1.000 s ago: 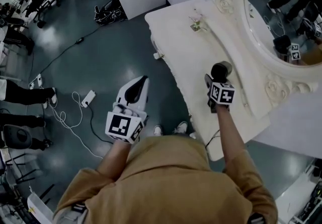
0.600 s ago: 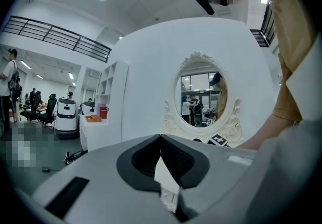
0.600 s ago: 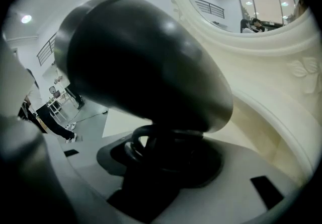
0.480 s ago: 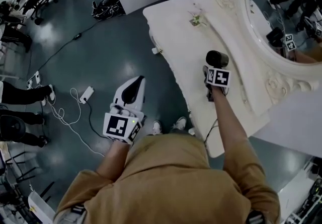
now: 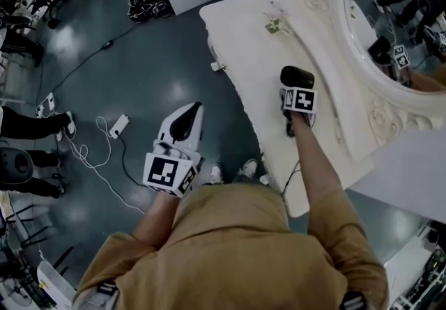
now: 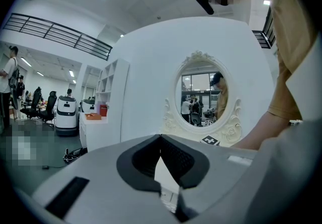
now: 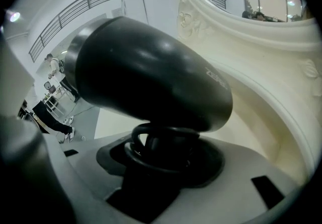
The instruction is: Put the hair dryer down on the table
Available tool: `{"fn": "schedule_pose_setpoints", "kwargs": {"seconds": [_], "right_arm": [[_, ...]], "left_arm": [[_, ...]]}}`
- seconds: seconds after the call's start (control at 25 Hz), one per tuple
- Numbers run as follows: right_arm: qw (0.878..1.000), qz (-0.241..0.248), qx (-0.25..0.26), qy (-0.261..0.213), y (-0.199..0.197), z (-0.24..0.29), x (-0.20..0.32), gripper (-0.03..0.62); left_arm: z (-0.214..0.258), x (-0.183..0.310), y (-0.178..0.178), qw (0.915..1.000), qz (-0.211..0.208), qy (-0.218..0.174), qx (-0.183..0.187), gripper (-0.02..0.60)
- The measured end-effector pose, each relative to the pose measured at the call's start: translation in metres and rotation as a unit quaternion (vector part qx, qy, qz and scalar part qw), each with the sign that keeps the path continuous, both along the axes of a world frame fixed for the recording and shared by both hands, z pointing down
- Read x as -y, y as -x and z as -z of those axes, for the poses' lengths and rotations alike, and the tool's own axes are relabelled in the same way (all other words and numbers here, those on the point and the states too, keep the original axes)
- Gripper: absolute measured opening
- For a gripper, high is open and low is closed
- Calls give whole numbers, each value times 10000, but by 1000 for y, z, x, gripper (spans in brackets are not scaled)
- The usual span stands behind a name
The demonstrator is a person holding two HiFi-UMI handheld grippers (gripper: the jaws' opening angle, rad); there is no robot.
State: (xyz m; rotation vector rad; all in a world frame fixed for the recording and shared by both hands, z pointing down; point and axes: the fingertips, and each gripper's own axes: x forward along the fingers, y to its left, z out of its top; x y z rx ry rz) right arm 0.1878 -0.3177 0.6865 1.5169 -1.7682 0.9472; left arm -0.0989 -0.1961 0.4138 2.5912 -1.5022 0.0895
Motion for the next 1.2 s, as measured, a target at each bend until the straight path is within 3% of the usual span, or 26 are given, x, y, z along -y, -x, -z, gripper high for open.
{"fn": "schedule_pose_setpoints", "kwargs": {"seconds": [0.64, 0.92, 1.2], "right_arm": [[9997, 125, -149, 125, 5, -14, -3, 264], [9994, -289, 3, 213, -8, -16, 1, 265], [9984, -75, -437, 361, -10, -20, 3, 265]], "left_arm": [[-8, 2, 7, 9999, 36, 106, -88, 5], [-8, 4, 5, 9999, 12, 115, -86, 5], [-7, 1, 5, 9998, 54, 123, -114, 5]]}}
